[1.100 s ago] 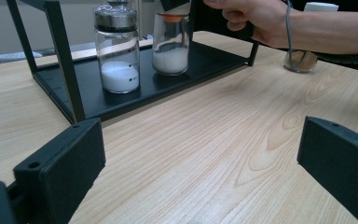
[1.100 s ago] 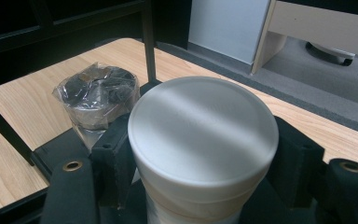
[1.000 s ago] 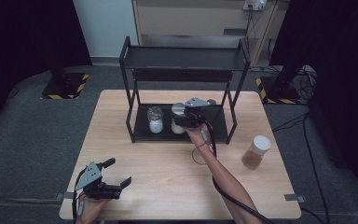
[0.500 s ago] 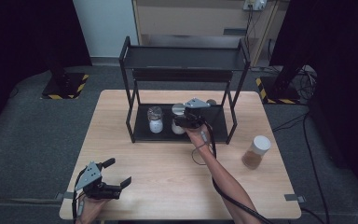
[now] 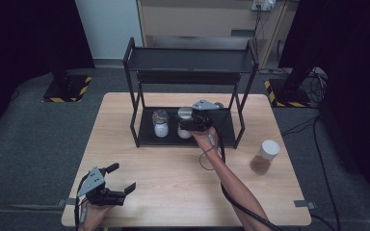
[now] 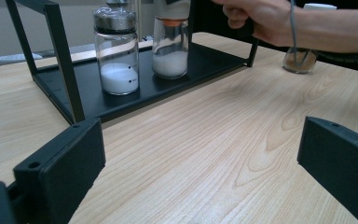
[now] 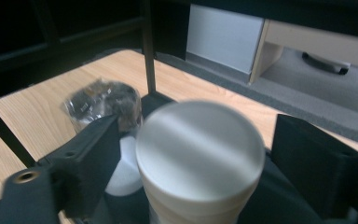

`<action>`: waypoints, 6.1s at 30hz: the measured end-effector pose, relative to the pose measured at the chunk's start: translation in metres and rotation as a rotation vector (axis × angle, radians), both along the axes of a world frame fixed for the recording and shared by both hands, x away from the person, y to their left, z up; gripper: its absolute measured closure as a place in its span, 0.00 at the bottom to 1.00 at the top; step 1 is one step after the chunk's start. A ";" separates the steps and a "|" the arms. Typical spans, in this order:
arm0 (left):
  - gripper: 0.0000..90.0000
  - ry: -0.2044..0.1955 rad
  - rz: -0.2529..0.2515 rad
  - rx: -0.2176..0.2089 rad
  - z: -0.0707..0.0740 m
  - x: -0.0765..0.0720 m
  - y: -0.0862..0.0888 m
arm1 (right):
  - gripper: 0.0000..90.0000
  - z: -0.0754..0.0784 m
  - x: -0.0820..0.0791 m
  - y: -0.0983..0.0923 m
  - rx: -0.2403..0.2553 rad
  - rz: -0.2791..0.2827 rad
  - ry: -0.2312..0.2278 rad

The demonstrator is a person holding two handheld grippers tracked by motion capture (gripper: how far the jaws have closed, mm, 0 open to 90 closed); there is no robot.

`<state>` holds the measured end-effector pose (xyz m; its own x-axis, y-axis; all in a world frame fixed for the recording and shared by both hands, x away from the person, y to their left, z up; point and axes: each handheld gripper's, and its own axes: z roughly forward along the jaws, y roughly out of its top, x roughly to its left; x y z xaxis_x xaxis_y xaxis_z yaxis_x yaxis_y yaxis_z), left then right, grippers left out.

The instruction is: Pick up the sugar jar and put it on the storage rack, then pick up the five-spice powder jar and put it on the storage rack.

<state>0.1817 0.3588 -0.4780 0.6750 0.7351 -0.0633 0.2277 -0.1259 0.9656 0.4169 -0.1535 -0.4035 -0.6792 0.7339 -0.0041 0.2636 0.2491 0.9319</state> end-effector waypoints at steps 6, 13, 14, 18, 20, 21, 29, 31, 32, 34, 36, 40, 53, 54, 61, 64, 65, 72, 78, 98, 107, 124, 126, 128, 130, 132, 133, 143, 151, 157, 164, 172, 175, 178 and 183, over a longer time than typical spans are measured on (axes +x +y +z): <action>0.00 -0.001 -0.001 0.000 0.000 0.000 0.000 | 0.10 0.014 -0.005 -0.002 -0.005 0.007 -0.031; 0.00 -0.001 -0.003 0.000 0.000 0.000 -0.001 | 0.09 0.030 -0.012 -0.012 0.006 0.030 -0.040; 0.00 -0.001 -0.003 0.000 0.000 0.000 -0.001 | 0.09 0.033 -0.012 -0.013 0.010 0.035 -0.037; 0.00 -0.003 -0.004 0.000 0.000 0.000 -0.001 | 0.09 0.041 -0.016 -0.023 0.033 0.049 -0.018; 0.00 -0.001 -0.004 -0.001 0.000 0.000 -0.001 | 0.10 0.047 -0.019 -0.028 0.033 0.056 -0.019; 0.00 -0.001 -0.005 -0.001 0.000 0.000 -0.001 | 0.10 0.051 -0.022 -0.030 0.024 0.055 -0.023; 0.00 0.000 -0.008 0.000 0.000 0.001 -0.001 | 0.10 0.072 -0.041 -0.054 0.047 0.101 -0.047; 0.00 0.001 -0.010 0.001 0.000 0.001 -0.001 | 0.10 0.075 -0.046 -0.059 0.051 0.118 -0.040; 0.00 0.003 -0.010 0.001 0.000 0.001 -0.001 | 0.10 0.076 -0.049 -0.061 0.046 0.122 -0.044; 0.00 0.003 -0.011 0.001 0.000 0.001 -0.001 | 0.10 0.077 -0.053 -0.066 0.043 0.137 -0.043; 0.00 0.003 -0.011 0.000 0.000 0.001 -0.001 | 0.10 0.079 -0.058 -0.070 0.044 0.148 -0.045; 0.00 0.004 -0.011 0.002 0.001 0.001 -0.001 | 0.10 0.082 -0.066 -0.080 0.047 0.167 -0.048; 0.00 0.004 -0.011 -0.002 0.000 0.001 -0.001 | 0.10 0.083 -0.103 -0.115 0.053 0.220 -0.079; 0.00 0.004 -0.011 -0.002 0.000 0.001 -0.001 | 0.10 0.083 -0.106 -0.118 0.057 0.220 -0.080; 0.00 0.005 -0.011 -0.002 0.000 0.001 -0.001 | 0.10 0.078 -0.128 -0.139 0.074 0.226 -0.100; 0.00 0.006 -0.012 -0.003 0.000 0.002 -0.001 | 0.10 0.075 -0.136 -0.148 0.083 0.220 -0.100; 0.00 0.006 -0.012 -0.002 0.000 0.002 -0.001 | 0.10 0.074 -0.140 -0.151 0.085 0.217 -0.104; 0.00 0.007 -0.013 -0.001 0.000 0.002 -0.001 | 0.10 0.061 -0.164 -0.171 0.102 0.181 -0.125; 0.00 0.007 -0.012 -0.002 0.000 0.002 -0.001 | 0.10 0.054 -0.185 -0.182 0.089 0.144 -0.148; 0.00 0.006 -0.024 -0.006 0.000 0.003 -0.001 | 0.10 0.015 -0.221 -0.208 0.095 0.052 -0.122; 0.00 0.001 -0.027 -0.009 0.000 0.002 -0.001 | 0.10 -0.005 -0.232 -0.215 0.045 -0.008 -0.102; 0.00 -0.008 -0.034 -0.008 0.000 0.002 -0.001 | 0.10 -0.025 -0.237 -0.223 0.016 -0.057 -0.094; 0.00 -0.010 -0.035 -0.008 0.000 0.002 -0.001 | 0.10 -0.026 -0.237 -0.222 0.010 -0.060 -0.097; 0.00 -0.011 -0.037 -0.009 0.000 0.002 -0.001 | 0.10 -0.027 -0.237 -0.222 0.012 -0.060 -0.100; 0.00 -0.011 -0.040 -0.008 0.000 0.002 -0.001 | 0.10 -0.028 -0.237 -0.223 0.013 -0.061 -0.105; 0.00 -0.014 -0.044 -0.010 0.000 0.002 -0.001 | 0.10 -0.029 -0.238 -0.224 0.017 -0.066 -0.106; 0.00 -0.016 -0.046 -0.011 0.000 0.002 -0.001 | 0.10 -0.030 -0.238 -0.225 0.019 -0.064 -0.104; 0.00 -0.019 -0.054 -0.016 -0.001 0.003 0.000 | 0.10 -0.033 -0.235 -0.226 0.023 -0.058 -0.097; 0.00 -0.016 -0.057 -0.014 -0.001 0.003 -0.001 | 0.10 -0.033 -0.234 -0.227 0.032 -0.057 -0.090; 0.00 -0.017 -0.059 -0.013 -0.001 0.003 -0.001 | 0.10 -0.034 -0.234 -0.228 0.035 -0.055 -0.090; 0.00 -0.018 -0.060 -0.012 -0.001 0.004 -0.002 | 0.10 -0.033 -0.235 -0.228 0.036 -0.054 -0.090; 0.00 -0.017 -0.057 -0.014 -0.001 0.003 -0.001 | 0.10 -0.033 -0.235 -0.229 0.041 -0.055 -0.088; 0.00 -0.017 -0.057 -0.014 -0.001 0.003 -0.001 | 0.10 -0.033 -0.235 -0.228 0.042 -0.059 -0.088; 0.00 -0.019 -0.056 -0.015 -0.001 0.003 -0.001 | 0.10 -0.032 -0.236 -0.229 0.041 -0.063 -0.088; 0.00 -0.018 -0.055 -0.015 -0.001 0.003 -0.001 | 0.09 -0.030 -0.238 -0.228 0.044 -0.073 -0.091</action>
